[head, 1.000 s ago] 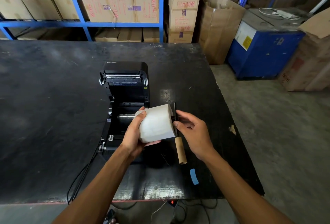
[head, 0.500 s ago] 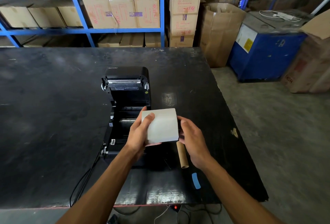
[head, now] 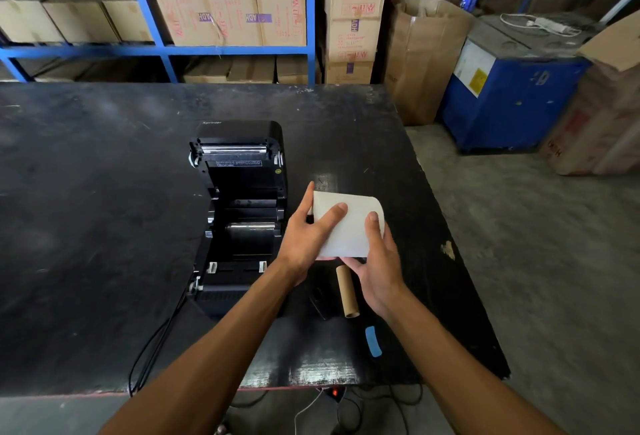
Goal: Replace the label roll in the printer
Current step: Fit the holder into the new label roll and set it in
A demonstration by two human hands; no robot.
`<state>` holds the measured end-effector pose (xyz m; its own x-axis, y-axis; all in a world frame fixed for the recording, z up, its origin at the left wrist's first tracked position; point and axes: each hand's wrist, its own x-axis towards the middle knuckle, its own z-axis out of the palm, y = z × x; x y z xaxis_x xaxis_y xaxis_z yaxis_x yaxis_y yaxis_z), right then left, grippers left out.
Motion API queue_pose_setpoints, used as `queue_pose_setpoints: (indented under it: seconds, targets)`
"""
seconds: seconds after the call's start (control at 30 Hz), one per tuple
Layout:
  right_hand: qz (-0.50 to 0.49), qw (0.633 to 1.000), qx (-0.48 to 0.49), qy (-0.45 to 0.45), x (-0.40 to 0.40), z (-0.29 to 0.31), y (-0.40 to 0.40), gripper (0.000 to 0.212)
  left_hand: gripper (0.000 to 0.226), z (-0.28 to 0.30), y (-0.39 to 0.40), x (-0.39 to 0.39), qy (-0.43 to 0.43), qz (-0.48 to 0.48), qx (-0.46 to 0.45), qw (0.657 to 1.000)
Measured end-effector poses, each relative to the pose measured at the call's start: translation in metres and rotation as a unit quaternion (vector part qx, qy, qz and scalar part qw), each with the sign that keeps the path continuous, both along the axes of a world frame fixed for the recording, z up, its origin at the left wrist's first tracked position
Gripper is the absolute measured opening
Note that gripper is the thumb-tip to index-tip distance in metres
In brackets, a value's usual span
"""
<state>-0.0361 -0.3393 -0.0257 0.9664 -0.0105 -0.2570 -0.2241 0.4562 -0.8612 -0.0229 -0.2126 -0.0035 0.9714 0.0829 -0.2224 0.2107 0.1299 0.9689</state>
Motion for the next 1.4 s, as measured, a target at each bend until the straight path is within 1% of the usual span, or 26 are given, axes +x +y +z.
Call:
queue_pose_setpoints:
  seconds: [0.07, 0.17, 0.2, 0.27, 0.3, 0.33, 0.37, 0.4, 0.43, 0.47, 0.53, 0.57, 0.6, 0.67, 0.73, 0.8, 0.9, 1.0, 1.07, 1.13, 1.2, 1.23, 1.33, 1.37, 1.4]
  targets:
    - [-0.007, 0.999, 0.033, 0.019, 0.002, -0.003, -0.008, 0.029, 0.087, 0.004, -0.006, 0.002, 0.004, -0.018, 0.028, 0.999]
    - [-0.023, 0.995, 0.091, 0.045, 0.005, -0.009, -0.023, 0.041, 0.082, 0.008, -0.011, 0.005, -0.003, -0.064, 0.056, 0.996]
    - [-0.027, 0.991, 0.119, 0.054, 0.006, -0.011, -0.028, 0.044, 0.076, 0.009, -0.010, 0.007, -0.006, -0.087, 0.045, 0.995]
    - [-0.030, 0.982, 0.173, 0.068, 0.008, -0.014, -0.039, 0.045, 0.057, 0.010, -0.003, 0.010, -0.007, -0.102, -0.024, 0.994]
    - [-0.032, 0.977, 0.195, 0.075, 0.010, -0.016, -0.044, 0.047, 0.046, 0.005, 0.000, 0.011, 0.001, -0.078, -0.065, 0.995]
    - [-0.034, 0.973, 0.211, 0.082, 0.012, -0.017, -0.049, 0.049, 0.041, -0.003, 0.002, 0.013, 0.019, -0.034, -0.088, 0.995]
    - [-0.035, 0.970, 0.224, 0.086, 0.014, -0.018, -0.054, 0.050, 0.039, -0.014, 0.002, 0.013, 0.045, 0.012, -0.079, 0.996]
    - [-0.035, 0.968, 0.234, 0.087, 0.016, -0.019, -0.058, 0.052, 0.039, -0.027, -0.001, 0.011, 0.079, 0.043, -0.032, 0.995]
    - [-0.037, 0.967, 0.239, 0.086, 0.017, -0.021, -0.062, 0.051, 0.041, -0.042, -0.005, 0.005, 0.111, 0.050, 0.042, 0.992]
    - [-0.039, 0.965, 0.243, 0.086, 0.018, -0.022, -0.065, 0.050, 0.044, -0.058, -0.010, -0.002, 0.132, 0.036, 0.135, 0.981]
    - [-0.046, 0.962, 0.253, 0.091, 0.016, -0.026, -0.069, 0.048, 0.051, -0.091, -0.018, -0.018, 0.159, -0.020, 0.308, 0.938]
    - [-0.048, 0.959, 0.262, 0.095, 0.015, -0.028, -0.070, 0.048, 0.054, -0.103, -0.020, -0.024, 0.174, -0.036, 0.368, 0.913]
    - [-0.048, 0.956, 0.270, 0.099, 0.014, -0.030, -0.072, 0.049, 0.057, -0.111, -0.022, -0.029, 0.190, -0.044, 0.408, 0.892]
    - [-0.051, 0.953, 0.281, 0.103, 0.011, -0.035, -0.075, 0.053, 0.064, -0.120, -0.026, -0.033, 0.218, -0.048, 0.453, 0.863]
    - [-0.053, 0.952, 0.280, 0.109, 0.009, -0.039, -0.077, 0.056, 0.070, -0.124, -0.030, -0.033, 0.231, -0.052, 0.480, 0.845]
    - [-0.053, 0.951, 0.280, 0.115, 0.007, -0.042, -0.079, 0.057, 0.073, -0.124, -0.031, -0.028, 0.236, -0.057, 0.496, 0.834]
    - [-0.055, 0.948, 0.286, 0.130, 0.004, -0.047, -0.082, 0.062, 0.070, -0.122, -0.030, -0.023, 0.244, -0.050, 0.484, 0.839]
    - [-0.057, 0.944, 0.293, 0.139, 0.002, -0.053, -0.082, 0.064, 0.076, -0.116, -0.026, -0.025, 0.248, -0.019, 0.438, 0.864]
    - [-0.056, 0.943, 0.294, 0.145, 0.001, -0.056, -0.081, 0.064, 0.076, -0.105, -0.022, -0.023, 0.209, 0.033, 0.365, 0.906]
    - [-0.056, 0.941, 0.295, 0.156, 0.001, -0.059, -0.080, 0.065, 0.069, -0.085, -0.018, -0.017, 0.131, 0.098, 0.263, 0.951]
    - [-0.056, 0.941, 0.294, 0.161, 0.001, -0.060, -0.078, 0.067, 0.059, -0.060, -0.017, -0.011, 0.067, 0.123, 0.172, 0.975]
    - [-0.056, 0.941, 0.292, 0.161, 0.001, -0.061, -0.077, 0.067, 0.053, -0.048, -0.018, -0.009, 0.049, 0.110, 0.133, 0.984]
    - [-0.050, 0.942, 0.289, 0.164, 0.002, -0.064, -0.072, 0.070, 0.045, -0.019, -0.024, -0.004, 0.025, 0.024, 0.034, 0.999]
    - [-0.045, 0.943, 0.287, 0.164, 0.002, -0.063, -0.070, 0.071, 0.045, -0.012, -0.026, -0.003, 0.020, -0.001, 0.024, 1.000]
    - [-0.040, 0.944, 0.284, 0.164, 0.003, -0.063, -0.068, 0.071, 0.046, -0.006, -0.028, -0.002, 0.014, -0.022, 0.033, 0.999]
